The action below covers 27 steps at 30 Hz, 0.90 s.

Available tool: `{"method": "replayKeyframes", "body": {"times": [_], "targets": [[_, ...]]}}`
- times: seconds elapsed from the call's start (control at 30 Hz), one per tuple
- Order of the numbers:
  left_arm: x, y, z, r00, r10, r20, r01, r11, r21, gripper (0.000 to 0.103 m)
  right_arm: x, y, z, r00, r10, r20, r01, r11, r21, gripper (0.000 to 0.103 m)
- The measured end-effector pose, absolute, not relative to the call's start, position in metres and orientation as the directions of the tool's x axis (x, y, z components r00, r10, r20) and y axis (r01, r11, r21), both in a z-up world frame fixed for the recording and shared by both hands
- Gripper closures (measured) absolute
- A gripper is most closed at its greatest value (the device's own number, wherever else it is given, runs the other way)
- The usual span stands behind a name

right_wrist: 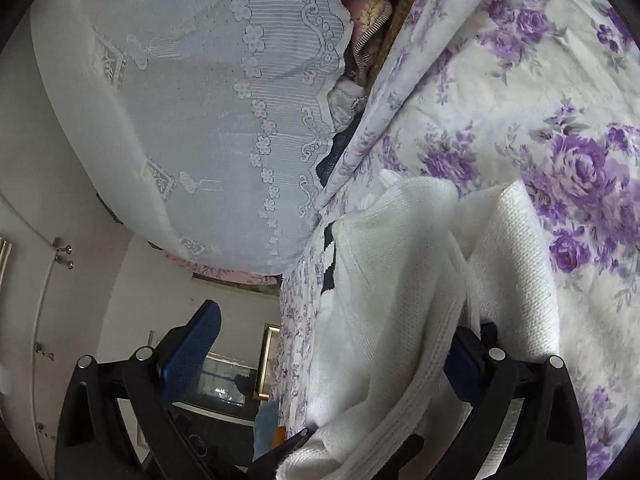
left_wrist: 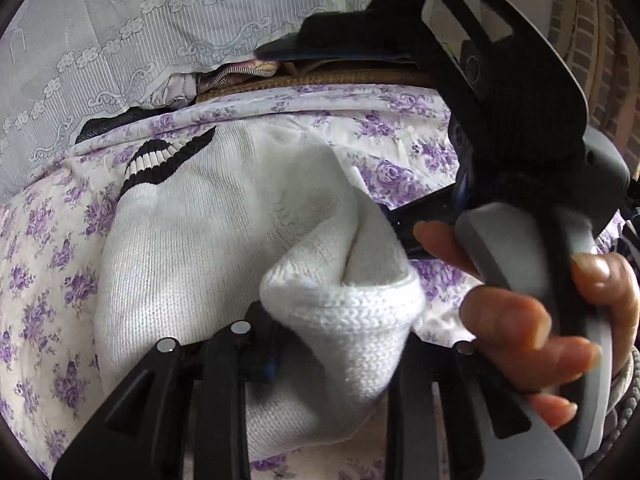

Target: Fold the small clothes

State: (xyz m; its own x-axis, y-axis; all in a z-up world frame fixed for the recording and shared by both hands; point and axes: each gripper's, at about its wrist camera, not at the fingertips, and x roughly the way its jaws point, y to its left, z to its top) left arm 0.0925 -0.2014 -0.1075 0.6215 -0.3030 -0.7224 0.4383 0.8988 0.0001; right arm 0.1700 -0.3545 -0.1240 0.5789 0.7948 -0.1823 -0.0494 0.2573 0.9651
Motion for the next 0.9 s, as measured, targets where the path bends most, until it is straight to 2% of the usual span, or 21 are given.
{"method": "replayKeyframes", "body": {"times": [0.03,0.13,0.17,0.2,0.27,0.3,0.4,0.5,0.57,0.63,0.67,0.7,0.8,0.9], "targets": [[0.093,-0.197,-0.105,0.609,-0.324,-0.724,0.443,0.896,-0.029,0.074,0.169,-0.356,-0.123,0.586,0.792,-0.17,-0.054,0.248,0.967,0.003],[0.086,-0.185,-0.096,0.572,-0.385,-0.724,0.465,0.88,-0.101,0.059,0.169,-0.36,-0.126,0.593,0.794,-0.138,-0.062,0.216,0.974,0.003],[0.083,-0.18,-0.094,0.557,-0.407,-0.725,0.471,0.873,-0.128,0.052,0.17,-0.361,-0.127,0.596,0.793,-0.124,-0.064,0.201,0.978,0.003],[0.08,-0.174,-0.092,0.529,-0.443,-0.724,0.487,0.857,-0.169,0.039,0.172,-0.362,-0.128,0.605,0.788,-0.113,-0.068,0.193,0.979,0.003],[0.068,-0.164,-0.086,0.481,-0.502,-0.719,0.518,0.824,-0.229,0.025,0.17,-0.365,-0.129,0.609,0.787,-0.104,-0.075,0.188,0.979,0.003],[0.062,-0.159,-0.083,0.48,-0.514,-0.712,0.531,0.815,-0.23,0.022,0.17,-0.364,-0.128,0.609,0.787,-0.103,-0.081,0.191,0.978,0.003],[0.053,-0.136,-0.073,0.531,-0.504,-0.681,0.517,0.83,-0.211,0.02,0.169,-0.36,-0.121,0.61,0.785,-0.106,-0.116,0.222,0.968,0.003],[0.064,-0.101,-0.067,0.598,-0.479,-0.643,0.399,0.873,-0.28,0.017,0.166,-0.359,-0.11,0.613,0.785,-0.088,-0.175,0.244,0.954,0.003],[0.081,-0.091,-0.074,0.616,-0.398,-0.679,0.293,0.917,-0.272,0.017,0.167,-0.361,-0.111,0.644,0.742,-0.186,-0.124,0.341,0.932,0.003],[0.1,-0.097,-0.088,0.584,-0.318,-0.747,0.244,0.946,-0.212,0.018,0.167,-0.372,-0.122,0.694,0.606,-0.387,0.054,0.493,0.869,0.004],[0.106,-0.104,-0.095,0.565,-0.293,-0.771,0.242,0.953,-0.184,0.018,0.165,-0.377,-0.127,0.705,0.581,-0.407,0.088,0.498,0.863,0.006],[0.106,-0.113,-0.104,0.552,-0.276,-0.787,0.258,0.954,-0.154,0.013,0.164,-0.382,-0.128,0.711,0.588,-0.384,0.092,0.465,0.881,0.006],[0.091,-0.137,-0.114,0.629,-0.173,-0.758,0.275,0.961,0.01,0.009,0.152,-0.381,-0.103,0.752,0.569,-0.333,0.024,0.481,0.876,0.006],[0.084,-0.141,-0.12,0.66,-0.139,-0.739,0.268,0.961,0.059,0.009,0.151,-0.362,-0.082,0.721,0.642,-0.261,-0.102,0.471,0.876,0.006]]}}
